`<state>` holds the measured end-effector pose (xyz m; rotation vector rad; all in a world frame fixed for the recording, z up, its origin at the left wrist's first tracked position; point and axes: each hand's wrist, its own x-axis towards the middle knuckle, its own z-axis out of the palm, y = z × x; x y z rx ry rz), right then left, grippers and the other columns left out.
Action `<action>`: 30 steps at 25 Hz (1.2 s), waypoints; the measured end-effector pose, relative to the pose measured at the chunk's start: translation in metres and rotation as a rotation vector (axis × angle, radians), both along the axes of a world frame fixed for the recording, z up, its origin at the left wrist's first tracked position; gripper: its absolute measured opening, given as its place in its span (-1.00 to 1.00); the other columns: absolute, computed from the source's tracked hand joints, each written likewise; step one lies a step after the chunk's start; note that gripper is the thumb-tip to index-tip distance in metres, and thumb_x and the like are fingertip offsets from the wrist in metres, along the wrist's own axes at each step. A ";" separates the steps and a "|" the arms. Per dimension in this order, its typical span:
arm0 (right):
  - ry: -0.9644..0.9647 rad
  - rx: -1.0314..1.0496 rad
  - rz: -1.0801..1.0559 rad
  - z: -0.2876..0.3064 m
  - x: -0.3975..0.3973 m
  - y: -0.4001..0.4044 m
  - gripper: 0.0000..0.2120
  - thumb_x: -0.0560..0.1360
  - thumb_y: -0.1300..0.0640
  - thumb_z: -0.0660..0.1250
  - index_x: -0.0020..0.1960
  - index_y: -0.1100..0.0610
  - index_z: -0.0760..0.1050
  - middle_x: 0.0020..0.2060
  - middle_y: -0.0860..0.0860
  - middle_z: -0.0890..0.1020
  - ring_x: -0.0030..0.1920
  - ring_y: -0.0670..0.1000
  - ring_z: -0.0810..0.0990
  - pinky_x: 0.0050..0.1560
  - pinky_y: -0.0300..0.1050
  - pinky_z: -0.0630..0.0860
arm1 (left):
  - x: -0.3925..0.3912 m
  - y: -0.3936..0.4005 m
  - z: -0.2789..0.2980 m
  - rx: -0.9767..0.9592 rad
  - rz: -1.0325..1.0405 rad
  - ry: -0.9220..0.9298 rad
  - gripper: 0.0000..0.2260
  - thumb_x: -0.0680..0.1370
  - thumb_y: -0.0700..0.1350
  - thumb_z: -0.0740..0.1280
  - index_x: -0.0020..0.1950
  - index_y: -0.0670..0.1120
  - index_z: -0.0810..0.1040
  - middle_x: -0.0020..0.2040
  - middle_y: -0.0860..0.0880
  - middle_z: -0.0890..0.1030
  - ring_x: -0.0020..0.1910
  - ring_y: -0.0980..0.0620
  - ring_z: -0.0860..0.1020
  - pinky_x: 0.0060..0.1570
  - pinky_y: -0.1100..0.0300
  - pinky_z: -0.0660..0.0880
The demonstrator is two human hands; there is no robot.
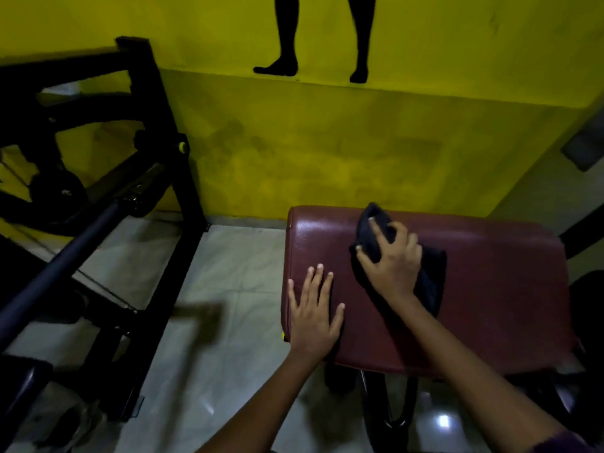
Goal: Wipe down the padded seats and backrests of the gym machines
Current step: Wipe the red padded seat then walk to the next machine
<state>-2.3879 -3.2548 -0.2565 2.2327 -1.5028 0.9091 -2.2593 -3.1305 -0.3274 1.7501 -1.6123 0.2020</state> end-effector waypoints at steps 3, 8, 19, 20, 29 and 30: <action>0.432 -0.059 0.429 0.004 -0.041 -0.001 -0.38 0.44 -0.24 0.19 0.44 -0.01 0.29 0.20 0.13 0.41 -0.07 0.16 0.40 -0.17 0.01 0.42 | 0.010 -0.006 0.008 0.016 -0.058 0.006 -0.51 0.51 0.06 0.19 0.38 -0.13 0.38 0.45 -0.14 0.34 0.48 -0.07 0.19 0.44 -0.14 -0.04; -0.024 0.047 -0.230 -0.008 -0.061 0.011 -0.45 0.47 -0.21 0.19 0.40 -0.02 0.39 0.17 0.15 0.48 -0.05 0.21 0.43 -0.12 0.07 0.40 | 0.006 -0.021 0.025 0.020 -0.192 -0.028 -0.52 0.48 0.03 0.21 0.35 -0.15 0.41 0.45 -0.18 0.33 0.47 -0.09 0.16 0.45 -0.11 -0.11; -0.121 0.108 -0.187 -0.015 -0.157 0.007 -0.47 0.47 -0.20 0.19 0.37 0.00 0.42 0.15 0.14 0.50 -0.03 0.18 0.43 -0.12 0.02 0.40 | -0.096 -0.070 0.044 0.103 -0.226 -0.108 -0.53 0.50 0.02 0.18 0.33 -0.18 0.42 0.47 -0.20 0.27 0.47 -0.10 0.16 0.45 -0.05 -0.11; -0.038 0.100 -0.065 -0.017 -0.166 0.009 -0.46 0.47 -0.20 0.20 0.37 0.01 0.41 0.15 0.14 0.51 -0.04 0.18 0.45 -0.13 0.00 0.39 | -0.111 -0.075 0.046 0.105 -0.218 -0.112 -0.53 0.50 0.02 0.17 0.33 -0.19 0.42 0.47 -0.20 0.27 0.47 -0.10 0.15 0.45 -0.08 -0.09; -0.246 0.292 -0.318 -0.017 -0.289 0.002 -0.48 0.46 -0.16 0.13 0.34 0.03 0.45 0.16 0.15 0.51 0.02 0.23 0.47 -0.08 0.11 0.46 | -0.227 -0.152 0.084 0.082 -0.231 -0.136 -0.54 0.53 0.02 0.13 0.34 -0.19 0.41 0.46 -0.19 0.29 0.46 -0.09 0.17 0.42 -0.19 0.04; -0.336 0.315 -0.331 -0.018 -0.299 0.003 -0.49 0.47 -0.13 0.14 0.33 0.08 0.47 0.16 0.17 0.50 0.04 0.24 0.47 -0.07 0.10 0.46 | -0.237 -0.165 0.089 0.098 -0.249 -0.147 -0.53 0.53 0.03 0.12 0.35 -0.19 0.41 0.47 -0.18 0.28 0.46 -0.10 0.18 0.43 -0.19 0.02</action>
